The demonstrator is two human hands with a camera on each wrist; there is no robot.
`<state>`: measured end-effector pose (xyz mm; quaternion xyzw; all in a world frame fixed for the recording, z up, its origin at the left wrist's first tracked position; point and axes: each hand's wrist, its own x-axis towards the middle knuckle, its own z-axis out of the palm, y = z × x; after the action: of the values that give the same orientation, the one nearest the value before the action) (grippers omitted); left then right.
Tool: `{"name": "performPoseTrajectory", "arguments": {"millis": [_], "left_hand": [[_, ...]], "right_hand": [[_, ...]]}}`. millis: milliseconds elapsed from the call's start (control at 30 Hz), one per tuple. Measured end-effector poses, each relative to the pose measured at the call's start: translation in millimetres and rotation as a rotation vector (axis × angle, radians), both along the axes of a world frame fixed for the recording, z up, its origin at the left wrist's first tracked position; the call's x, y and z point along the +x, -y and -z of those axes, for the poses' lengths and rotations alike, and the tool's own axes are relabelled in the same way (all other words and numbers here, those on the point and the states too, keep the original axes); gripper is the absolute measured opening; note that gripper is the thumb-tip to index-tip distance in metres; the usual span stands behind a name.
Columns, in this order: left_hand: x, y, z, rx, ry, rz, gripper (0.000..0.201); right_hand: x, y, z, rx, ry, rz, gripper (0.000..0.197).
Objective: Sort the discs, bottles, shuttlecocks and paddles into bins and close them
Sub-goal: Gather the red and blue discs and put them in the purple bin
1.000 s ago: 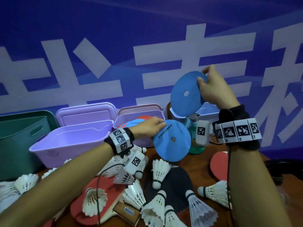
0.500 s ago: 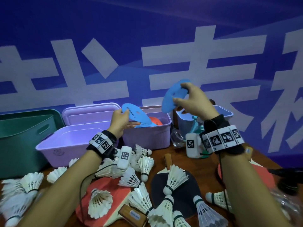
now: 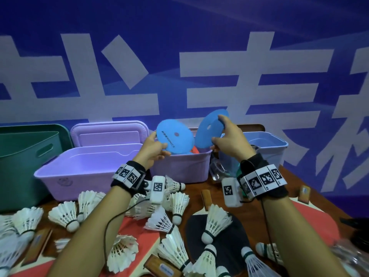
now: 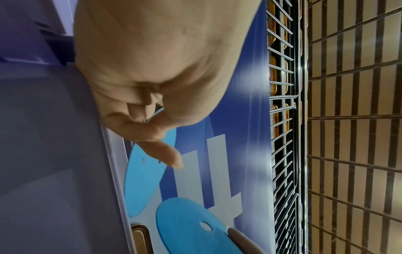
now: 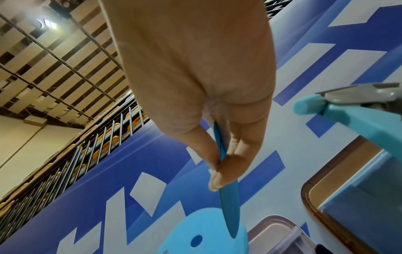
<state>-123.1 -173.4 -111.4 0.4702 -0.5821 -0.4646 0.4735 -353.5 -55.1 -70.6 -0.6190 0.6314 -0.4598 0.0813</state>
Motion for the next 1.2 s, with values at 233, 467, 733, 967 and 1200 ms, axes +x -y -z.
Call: {"name": "performPoseTrajectory", "arguments": {"millis": [233,467,733,967,1200], "left_hand": [[-1.1,-8.0,14.0,0.063,0.184,0.082,0.048],[2.8,0.3,23.1,-0.059,0.456,0.114,0.032],[14.3,4.4,21.1,-0.169,0.778,0.140,0.031],[14.7,0.5,17.6,-0.146,0.767,0.215,0.028],[18.2,-2.4,16.2,-0.131,0.709,0.253,0.027]], "right_hand": [[3.6,8.7,17.8,0.028,0.021,0.026,0.077],[19.6,15.0,19.8,0.047,0.479,-0.182,0.074],[38.8,27.6,33.4,-0.036,0.764,-0.268,0.051],[40.5,30.7,36.8,0.300,1.066,-0.337,0.062],[38.7,26.4,42.4,0.239,0.743,-0.189,0.023]]}}
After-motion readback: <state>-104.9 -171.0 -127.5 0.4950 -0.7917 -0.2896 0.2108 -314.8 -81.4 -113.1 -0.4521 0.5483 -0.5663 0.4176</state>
